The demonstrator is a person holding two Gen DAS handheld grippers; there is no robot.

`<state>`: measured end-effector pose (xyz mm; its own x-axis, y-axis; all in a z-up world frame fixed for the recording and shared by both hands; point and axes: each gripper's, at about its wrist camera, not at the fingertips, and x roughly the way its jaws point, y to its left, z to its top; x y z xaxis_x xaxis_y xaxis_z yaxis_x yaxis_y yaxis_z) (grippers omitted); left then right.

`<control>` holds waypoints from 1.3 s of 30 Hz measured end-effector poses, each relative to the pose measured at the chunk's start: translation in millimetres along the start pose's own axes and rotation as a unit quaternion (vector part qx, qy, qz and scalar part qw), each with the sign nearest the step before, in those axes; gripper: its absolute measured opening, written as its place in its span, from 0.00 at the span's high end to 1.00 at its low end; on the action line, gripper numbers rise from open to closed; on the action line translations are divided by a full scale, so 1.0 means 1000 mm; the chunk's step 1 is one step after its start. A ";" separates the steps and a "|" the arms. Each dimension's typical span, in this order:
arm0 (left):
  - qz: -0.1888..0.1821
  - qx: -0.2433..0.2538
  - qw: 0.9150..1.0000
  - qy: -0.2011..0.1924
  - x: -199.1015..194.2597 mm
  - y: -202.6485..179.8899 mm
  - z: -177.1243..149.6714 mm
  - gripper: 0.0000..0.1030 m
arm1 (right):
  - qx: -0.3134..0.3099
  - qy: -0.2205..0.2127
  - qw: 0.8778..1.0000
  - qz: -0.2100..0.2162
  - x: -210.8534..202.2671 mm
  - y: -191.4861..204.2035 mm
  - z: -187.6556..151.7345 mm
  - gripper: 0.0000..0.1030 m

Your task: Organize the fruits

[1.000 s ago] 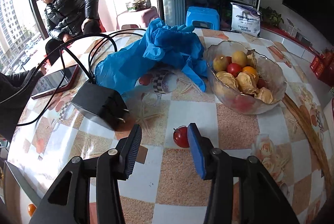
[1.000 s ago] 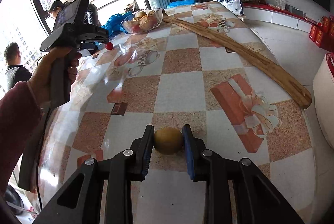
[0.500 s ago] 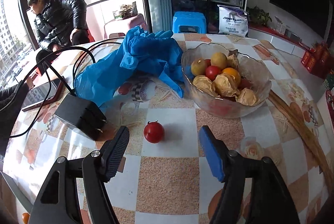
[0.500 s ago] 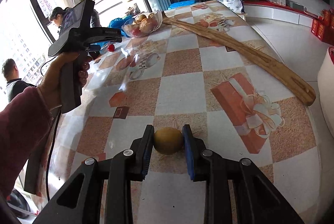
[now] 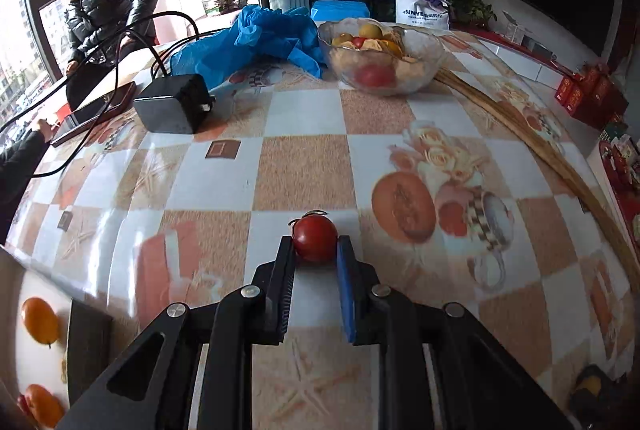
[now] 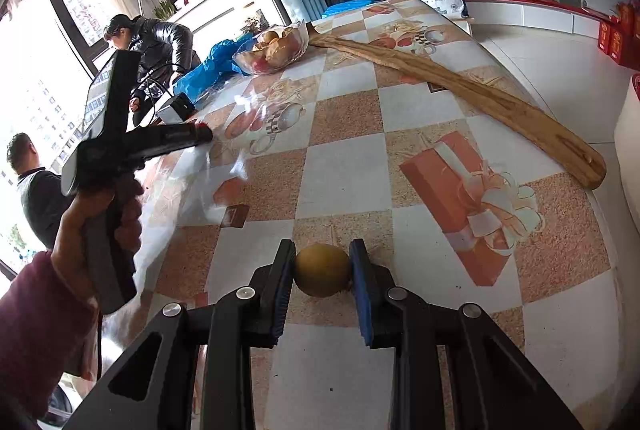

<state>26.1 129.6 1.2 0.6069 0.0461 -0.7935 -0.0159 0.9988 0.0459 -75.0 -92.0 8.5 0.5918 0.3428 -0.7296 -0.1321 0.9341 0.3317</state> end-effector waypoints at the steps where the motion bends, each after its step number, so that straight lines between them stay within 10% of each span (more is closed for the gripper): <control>1: 0.007 0.002 1.000 0.000 -0.013 -0.002 -0.017 0.78 | -0.004 0.003 1.000 -0.003 -0.002 0.001 -0.001 0.72; 11: 0.056 -0.044 0.997 -0.016 -0.109 0.011 -0.147 0.77 | -0.079 0.004 0.996 -0.050 -0.020 0.032 -0.038 0.72; 39: 0.066 -0.041 0.996 -0.049 -0.111 0.005 -0.156 0.77 | -0.146 -0.003 0.983 -0.112 -0.012 0.058 -0.049 0.72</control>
<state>-164.9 131.8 -5.0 0.6705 0.1797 -0.7198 -0.1626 0.9822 0.0938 -128.9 -37.5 7.0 0.6372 0.1254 -0.7604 -0.2199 0.9752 -0.0234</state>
